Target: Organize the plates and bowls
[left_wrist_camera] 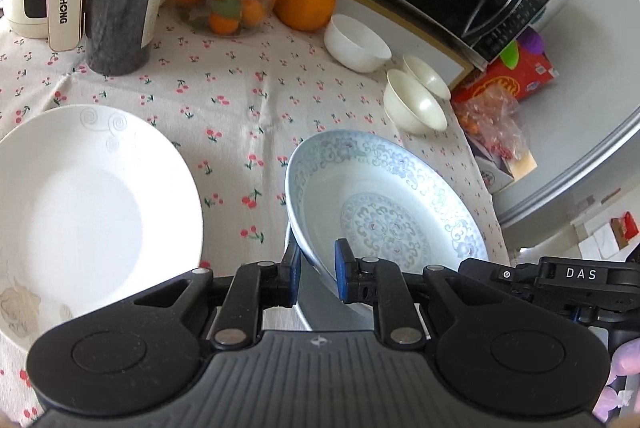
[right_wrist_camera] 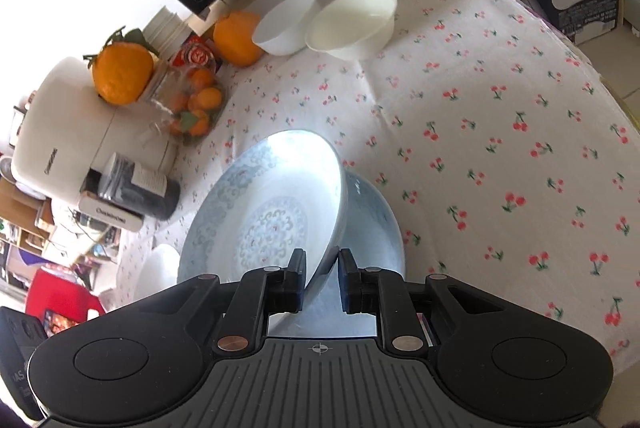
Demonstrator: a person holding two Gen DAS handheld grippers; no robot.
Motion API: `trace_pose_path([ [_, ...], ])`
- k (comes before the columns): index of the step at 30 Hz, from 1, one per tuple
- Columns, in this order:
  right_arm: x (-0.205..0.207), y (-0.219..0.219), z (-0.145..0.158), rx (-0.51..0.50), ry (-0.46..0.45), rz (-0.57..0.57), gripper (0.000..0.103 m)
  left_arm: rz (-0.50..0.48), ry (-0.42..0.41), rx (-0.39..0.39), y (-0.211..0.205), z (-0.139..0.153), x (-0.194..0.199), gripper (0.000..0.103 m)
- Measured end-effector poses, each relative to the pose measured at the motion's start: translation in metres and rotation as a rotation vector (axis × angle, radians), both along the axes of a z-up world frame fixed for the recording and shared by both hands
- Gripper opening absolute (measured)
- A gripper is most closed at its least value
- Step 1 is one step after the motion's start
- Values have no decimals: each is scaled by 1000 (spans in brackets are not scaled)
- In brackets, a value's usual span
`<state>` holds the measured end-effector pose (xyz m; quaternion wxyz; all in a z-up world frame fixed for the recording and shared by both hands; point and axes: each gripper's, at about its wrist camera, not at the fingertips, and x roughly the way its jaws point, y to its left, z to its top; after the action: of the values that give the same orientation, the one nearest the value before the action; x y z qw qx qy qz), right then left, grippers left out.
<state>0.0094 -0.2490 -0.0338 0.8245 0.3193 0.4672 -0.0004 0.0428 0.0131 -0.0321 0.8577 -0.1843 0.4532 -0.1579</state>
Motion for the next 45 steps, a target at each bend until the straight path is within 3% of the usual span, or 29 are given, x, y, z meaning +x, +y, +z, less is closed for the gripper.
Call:
trace_pose_path([
  [12,-12,8,-11,-73,90,51,17,-58,18,91,-14,-6,-11,16],
  [24,-11,29,-5,-239,113,126,20,-108,21,189,-25,-8,-15,16],
  [45,-10,28,0,-271,116,157,20,-132,7,231,-29,-9,-16,16],
])
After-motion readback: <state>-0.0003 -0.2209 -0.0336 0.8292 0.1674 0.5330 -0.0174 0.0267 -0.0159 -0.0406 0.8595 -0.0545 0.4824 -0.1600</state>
